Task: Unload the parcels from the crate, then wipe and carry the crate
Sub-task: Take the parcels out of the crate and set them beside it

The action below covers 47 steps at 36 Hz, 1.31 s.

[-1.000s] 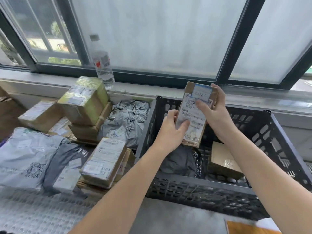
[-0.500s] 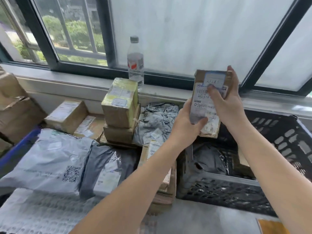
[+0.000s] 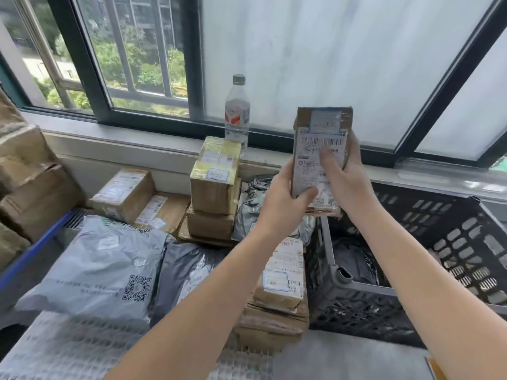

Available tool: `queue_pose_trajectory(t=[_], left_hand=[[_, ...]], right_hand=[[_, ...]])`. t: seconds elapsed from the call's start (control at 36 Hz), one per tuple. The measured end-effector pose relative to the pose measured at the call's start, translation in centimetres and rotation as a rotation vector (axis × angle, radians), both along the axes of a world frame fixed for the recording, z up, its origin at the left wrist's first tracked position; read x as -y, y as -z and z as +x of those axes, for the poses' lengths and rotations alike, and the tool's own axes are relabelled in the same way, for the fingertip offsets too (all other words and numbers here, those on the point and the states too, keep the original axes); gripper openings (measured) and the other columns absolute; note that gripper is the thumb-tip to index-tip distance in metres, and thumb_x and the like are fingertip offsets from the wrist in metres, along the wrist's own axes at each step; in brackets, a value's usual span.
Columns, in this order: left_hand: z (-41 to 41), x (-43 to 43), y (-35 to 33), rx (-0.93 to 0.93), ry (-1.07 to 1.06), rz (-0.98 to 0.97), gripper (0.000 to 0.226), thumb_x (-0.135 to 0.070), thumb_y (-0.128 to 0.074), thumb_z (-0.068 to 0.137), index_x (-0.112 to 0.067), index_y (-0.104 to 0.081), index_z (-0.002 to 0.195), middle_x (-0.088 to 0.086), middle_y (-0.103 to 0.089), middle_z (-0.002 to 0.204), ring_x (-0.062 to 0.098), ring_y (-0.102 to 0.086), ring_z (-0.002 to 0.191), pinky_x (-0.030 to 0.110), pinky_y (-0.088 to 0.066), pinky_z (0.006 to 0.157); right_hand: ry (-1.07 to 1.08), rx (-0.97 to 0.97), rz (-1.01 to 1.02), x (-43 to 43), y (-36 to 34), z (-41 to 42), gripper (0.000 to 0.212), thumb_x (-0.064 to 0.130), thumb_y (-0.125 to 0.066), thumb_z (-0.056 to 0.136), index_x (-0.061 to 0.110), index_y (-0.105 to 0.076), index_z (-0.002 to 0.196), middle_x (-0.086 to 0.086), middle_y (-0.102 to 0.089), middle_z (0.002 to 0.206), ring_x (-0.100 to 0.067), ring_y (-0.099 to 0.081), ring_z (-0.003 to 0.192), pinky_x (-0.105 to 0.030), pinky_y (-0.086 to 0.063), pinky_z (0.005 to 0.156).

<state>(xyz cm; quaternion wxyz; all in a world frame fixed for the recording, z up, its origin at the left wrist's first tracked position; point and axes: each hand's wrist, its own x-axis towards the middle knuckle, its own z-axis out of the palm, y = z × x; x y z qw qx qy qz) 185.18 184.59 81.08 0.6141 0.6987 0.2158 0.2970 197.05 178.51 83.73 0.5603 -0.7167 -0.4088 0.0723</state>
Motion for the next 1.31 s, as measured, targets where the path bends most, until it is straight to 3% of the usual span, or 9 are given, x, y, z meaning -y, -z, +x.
queue_pose_trajectory(t=[0.19,0.31,0.42,0.58,0.78,1.0,1.11,1.19,1.31], left_hand=[[-3.5,0.2,-1.5,-0.042,-0.079,0.109,0.061,-0.009,-0.065,0.092,-0.029,-0.04,0.144,-0.031,-0.057,0.098,-0.02,-0.058,0.084,0.008,-0.051,0.076],[-5.6,0.6,-1.7,-0.079,-0.121,0.163,0.06,-0.01,-0.064,0.093,-0.035,-0.04,0.142,-0.029,-0.059,0.102,-0.018,-0.059,0.089,0.005,-0.048,0.077],[-7.8,1.4,-1.2,-0.148,-0.205,0.256,0.06,-0.024,-0.065,0.092,-0.064,-0.036,0.127,-0.019,-0.06,0.12,0.003,-0.062,0.104,0.03,-0.054,0.091],[-10.9,2.4,-0.8,-0.238,-0.284,0.371,0.064,-0.04,-0.064,0.088,-0.061,-0.031,0.139,-0.012,-0.059,0.118,0.005,-0.061,0.101,0.039,-0.055,0.088],[-13.6,2.1,-0.6,-0.261,-0.33,0.417,0.071,-0.056,-0.063,0.079,-0.058,-0.03,0.142,-0.011,-0.057,0.114,0.002,-0.058,0.096,0.033,-0.054,0.085],[-15.8,0.1,0.4,-0.283,-0.266,0.336,0.069,-0.044,-0.066,0.088,-0.05,-0.028,0.147,-0.006,-0.048,0.119,-0.005,-0.051,0.1,-0.001,-0.04,0.067],[-17.1,-2.0,1.5,-0.274,-0.173,0.24,0.069,-0.047,-0.067,0.087,-0.05,-0.03,0.145,-0.007,-0.053,0.124,0.002,-0.059,0.104,0.013,-0.053,0.076],[-18.2,-3.4,1.0,-0.27,-0.093,0.153,0.066,-0.039,-0.064,0.092,-0.042,-0.03,0.148,-0.012,-0.055,0.12,-0.002,-0.064,0.094,0.011,-0.053,0.064],[-19.0,-5.2,1.1,-0.264,-0.027,0.072,0.062,-0.038,-0.061,0.094,-0.04,-0.032,0.148,-0.009,-0.06,0.12,0.006,-0.066,0.1,0.036,-0.059,0.085]], right_hand=[[-0.115,-0.012,0.047,-0.3,-1.0,-2.7,0.055,0.031,-0.049,0.101,0.02,-0.025,0.149,0.003,-0.057,0.133,-0.012,-0.059,0.119,-0.037,-0.055,0.094],[-0.18,-0.035,0.052,-0.2,-0.9,-4.3,0.055,0.032,-0.049,0.101,0.018,-0.025,0.148,0.003,-0.057,0.133,-0.013,-0.059,0.119,-0.04,-0.055,0.094],[-0.262,-0.103,0.066,0.3,-0.2,-5.8,0.046,0.031,-0.049,0.1,0.02,-0.036,0.143,0.014,-0.061,0.122,0.001,-0.061,0.109,-0.019,-0.056,0.081],[-0.346,-0.184,0.063,1.4,0.1,-8.4,0.037,0.031,-0.043,0.102,0.027,-0.038,0.139,0.023,-0.059,0.114,0.019,-0.059,0.091,-0.005,-0.048,0.069],[-0.353,-0.155,-0.032,1.9,0.4,-10.2,0.046,0.046,-0.04,0.1,0.031,-0.037,0.143,0.018,-0.061,0.121,-0.007,-0.06,0.113,-0.033,-0.05,0.095],[-0.361,-0.211,-0.108,1.0,1.3,-12.8,0.022,0.038,-0.037,0.102,0.034,-0.042,0.123,0.015,-0.063,0.108,-0.002,-0.065,0.097,-0.017,-0.056,0.071],[-0.337,-0.171,-0.198,0.1,1.8,-14.3,0.025,0.037,-0.036,0.104,0.03,-0.045,0.126,0.01,-0.064,0.111,-0.003,-0.065,0.094,-0.017,-0.056,0.07],[-0.3,-0.205,-0.244,-1.0,1.9,-15.3,0.029,0.035,-0.038,0.104,0.022,-0.049,0.128,0.001,-0.067,0.111,-0.011,-0.068,0.093,-0.024,-0.058,0.072],[-0.194,-0.209,-0.296,-2.2,2.4,-16.3,0.032,0.035,-0.038,0.105,0.018,-0.05,0.129,0.0,-0.067,0.107,-0.015,-0.068,0.093,-0.032,-0.058,0.078]])
